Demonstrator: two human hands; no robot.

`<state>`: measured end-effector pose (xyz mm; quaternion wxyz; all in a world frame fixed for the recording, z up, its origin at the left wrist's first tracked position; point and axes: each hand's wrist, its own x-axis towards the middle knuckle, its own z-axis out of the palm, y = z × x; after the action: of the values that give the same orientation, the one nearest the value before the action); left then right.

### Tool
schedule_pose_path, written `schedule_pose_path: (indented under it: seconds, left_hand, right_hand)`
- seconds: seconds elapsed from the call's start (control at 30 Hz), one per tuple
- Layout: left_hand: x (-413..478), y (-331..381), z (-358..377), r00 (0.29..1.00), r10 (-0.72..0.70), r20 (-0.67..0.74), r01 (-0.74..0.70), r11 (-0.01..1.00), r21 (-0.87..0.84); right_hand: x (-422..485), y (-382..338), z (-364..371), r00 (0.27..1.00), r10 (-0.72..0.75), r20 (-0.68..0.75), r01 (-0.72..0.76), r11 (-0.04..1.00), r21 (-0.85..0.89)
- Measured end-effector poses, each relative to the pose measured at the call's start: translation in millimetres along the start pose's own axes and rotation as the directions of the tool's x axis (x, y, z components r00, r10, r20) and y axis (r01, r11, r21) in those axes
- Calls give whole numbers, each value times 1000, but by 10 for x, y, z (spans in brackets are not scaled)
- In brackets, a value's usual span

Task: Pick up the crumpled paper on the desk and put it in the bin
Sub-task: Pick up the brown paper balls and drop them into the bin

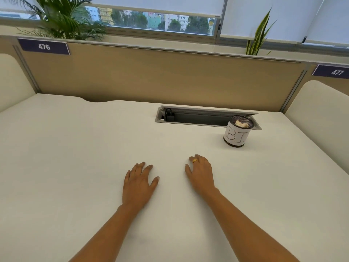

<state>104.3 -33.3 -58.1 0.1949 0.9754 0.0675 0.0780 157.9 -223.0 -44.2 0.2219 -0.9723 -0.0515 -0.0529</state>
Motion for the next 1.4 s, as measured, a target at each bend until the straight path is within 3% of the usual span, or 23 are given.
schedule_pose_path:
  seconds: [0.3, 0.67, 0.97, 1.23, 1.4]
  left_hand:
    - [-522, -1041, -535, 986, -154, -57, 157, 987, 45]
    - [-1071, -2488, -1214, 923, -341, -178, 357, 932, 69]
    - [-1345, -3423, -1645, 880, -407, -246, 442, 891, 104]
    - [-1327, -3964, -1903, 854, -441, -275, 480, 872, 96]
    - [-1290, -3987, -1904, 867, -408, -287, 457, 881, 127]
  right_hand:
    - [-356, -1268, 518, 942, -239, 235, 231, 971, 62]
    - [-644, -2839, 1149, 778, -479, 407, 473, 873, 123]
    - [-763, -4044, 1531, 626, -623, 469, 568, 776, 274]
    - [-823, -4699, 1777, 585, -682, 440, 592, 729, 343]
    - [-824, -4871, 1905, 587, -674, 448, 615, 731, 294]
